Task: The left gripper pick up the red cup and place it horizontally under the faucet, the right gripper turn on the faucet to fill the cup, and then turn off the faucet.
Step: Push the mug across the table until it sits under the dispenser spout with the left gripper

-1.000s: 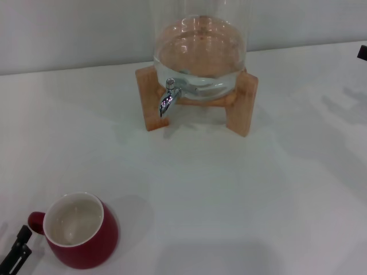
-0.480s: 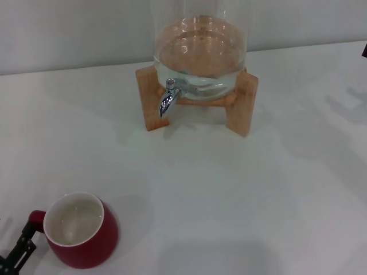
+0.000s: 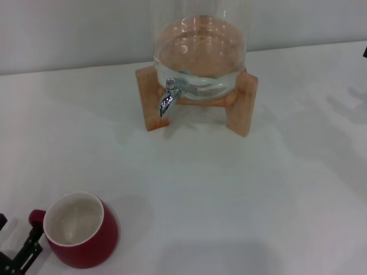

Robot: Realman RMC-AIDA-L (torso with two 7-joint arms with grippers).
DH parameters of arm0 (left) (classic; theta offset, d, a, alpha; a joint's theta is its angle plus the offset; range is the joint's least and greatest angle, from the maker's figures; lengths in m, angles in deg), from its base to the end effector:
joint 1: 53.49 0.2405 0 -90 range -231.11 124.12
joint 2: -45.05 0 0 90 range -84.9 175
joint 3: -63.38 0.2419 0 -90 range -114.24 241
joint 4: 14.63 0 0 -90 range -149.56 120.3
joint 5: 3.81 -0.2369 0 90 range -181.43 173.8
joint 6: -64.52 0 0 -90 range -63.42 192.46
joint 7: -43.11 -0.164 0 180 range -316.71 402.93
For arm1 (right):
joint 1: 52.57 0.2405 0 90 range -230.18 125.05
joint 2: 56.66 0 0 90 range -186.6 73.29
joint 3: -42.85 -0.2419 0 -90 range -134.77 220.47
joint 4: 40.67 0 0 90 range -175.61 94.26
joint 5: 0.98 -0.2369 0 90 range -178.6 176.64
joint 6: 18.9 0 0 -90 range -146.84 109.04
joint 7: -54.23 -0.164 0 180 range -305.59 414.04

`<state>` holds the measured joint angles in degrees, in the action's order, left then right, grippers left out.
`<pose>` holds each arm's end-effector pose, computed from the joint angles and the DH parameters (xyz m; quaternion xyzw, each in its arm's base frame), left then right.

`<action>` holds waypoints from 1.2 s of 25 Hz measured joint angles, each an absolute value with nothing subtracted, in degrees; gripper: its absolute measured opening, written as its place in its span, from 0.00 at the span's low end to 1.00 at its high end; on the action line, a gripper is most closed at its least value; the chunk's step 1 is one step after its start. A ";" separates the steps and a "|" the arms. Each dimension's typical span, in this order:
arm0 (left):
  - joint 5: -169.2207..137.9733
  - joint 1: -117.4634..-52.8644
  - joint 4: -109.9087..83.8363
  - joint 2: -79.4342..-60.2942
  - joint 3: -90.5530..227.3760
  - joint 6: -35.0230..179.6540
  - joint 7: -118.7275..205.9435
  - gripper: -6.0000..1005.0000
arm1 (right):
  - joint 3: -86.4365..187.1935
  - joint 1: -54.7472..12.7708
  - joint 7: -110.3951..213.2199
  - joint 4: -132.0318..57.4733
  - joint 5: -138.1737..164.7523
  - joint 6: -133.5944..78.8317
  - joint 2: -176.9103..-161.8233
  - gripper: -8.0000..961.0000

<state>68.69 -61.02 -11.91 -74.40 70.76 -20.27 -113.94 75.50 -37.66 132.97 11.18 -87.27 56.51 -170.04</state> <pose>-0.3807 0.2013 -0.0527 -0.8006 -0.2554 -0.2897 0.4581 0.3462 0.3488 0.1589 -0.7493 0.3958 0.3451 0.4034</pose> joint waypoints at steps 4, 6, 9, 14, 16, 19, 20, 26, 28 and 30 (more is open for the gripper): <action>68.69 -60.96 -11.75 -74.40 70.76 -20.28 -113.94 0.76 | 75.45 -37.61 132.97 11.17 -87.30 56.52 -169.96 0.80; 68.69 -60.96 -11.55 -74.40 70.76 -20.27 -113.99 0.76 | 75.45 -37.61 132.97 11.17 -87.32 56.53 -169.95 0.80; 68.71 -60.98 -11.40 -74.37 70.76 -20.27 -114.19 0.76 | 75.45 -37.70 132.97 11.17 -87.36 56.55 -169.94 0.80; 68.79 -61.39 -11.28 -74.25 70.76 -20.25 -114.25 0.76 | 75.45 -38.00 132.97 11.18 -87.87 56.62 -169.94 0.80; 68.79 -61.68 -11.23 -74.23 70.76 -19.72 -114.29 0.76 | 75.46 -38.06 132.97 11.18 -87.95 56.67 -169.94 0.80; 68.76 -62.18 -11.20 -74.15 70.76 -19.09 -114.29 0.76 | 75.41 -38.11 132.97 11.18 -87.97 56.70 -169.96 0.80; 68.74 -62.32 -11.20 -74.13 70.76 -19.01 -114.30 0.76 | 75.31 -38.11 132.97 11.18 -87.98 56.71 -169.99 0.80; 68.69 -63.13 -11.20 -74.13 70.76 -18.45 -114.30 0.76 | 74.68 -38.18 132.97 11.12 -87.99 57.02 -170.14 0.80; 68.69 -63.26 -11.20 -74.13 70.76 -18.14 -114.30 0.76 | 74.68 -38.21 132.97 11.11 -87.99 57.04 -170.11 0.80; 68.69 -63.34 -11.20 -74.13 70.76 -18.02 -114.30 0.76 | 74.67 -38.23 132.97 11.09 -87.99 57.04 -170.11 0.80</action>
<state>68.69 -63.34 -11.20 -74.13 70.76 -18.02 -114.30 74.67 -38.23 132.97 11.09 -87.99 57.04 -170.11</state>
